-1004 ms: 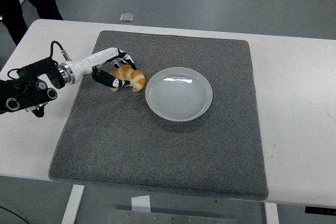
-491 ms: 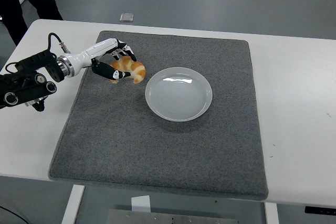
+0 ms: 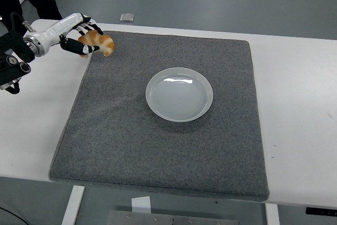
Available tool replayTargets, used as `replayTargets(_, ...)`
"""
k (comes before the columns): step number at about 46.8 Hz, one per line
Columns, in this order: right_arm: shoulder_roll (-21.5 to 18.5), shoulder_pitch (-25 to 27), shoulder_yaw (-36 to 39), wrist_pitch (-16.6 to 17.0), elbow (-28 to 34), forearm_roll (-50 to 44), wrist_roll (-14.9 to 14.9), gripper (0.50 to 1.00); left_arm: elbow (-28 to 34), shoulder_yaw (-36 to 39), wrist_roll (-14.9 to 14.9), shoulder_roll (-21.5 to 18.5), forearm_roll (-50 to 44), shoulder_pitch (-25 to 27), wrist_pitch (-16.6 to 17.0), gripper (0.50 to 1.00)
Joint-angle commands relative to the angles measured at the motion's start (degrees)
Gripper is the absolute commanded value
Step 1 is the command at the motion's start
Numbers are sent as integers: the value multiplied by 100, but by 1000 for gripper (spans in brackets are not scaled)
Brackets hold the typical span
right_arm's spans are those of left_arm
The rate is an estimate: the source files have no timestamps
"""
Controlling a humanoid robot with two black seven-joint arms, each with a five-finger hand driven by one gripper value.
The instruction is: Place the bread on the plate
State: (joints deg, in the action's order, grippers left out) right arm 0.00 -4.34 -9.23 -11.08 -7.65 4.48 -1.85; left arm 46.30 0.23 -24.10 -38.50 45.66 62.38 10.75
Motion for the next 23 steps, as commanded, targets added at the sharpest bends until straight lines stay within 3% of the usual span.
replayTargets(1,0,3,0,10,0,0,0,952,-138,12,2,-26,4,169,-47,500)
replayTargets(8,0,-5,9,10,0,0,0,952,-174,82,10,-88,30,617,-143,500)
replayTargets(23,0,-5,9,10,9,0,0,952,-174,126,90,-79,100,1847,-996,500)
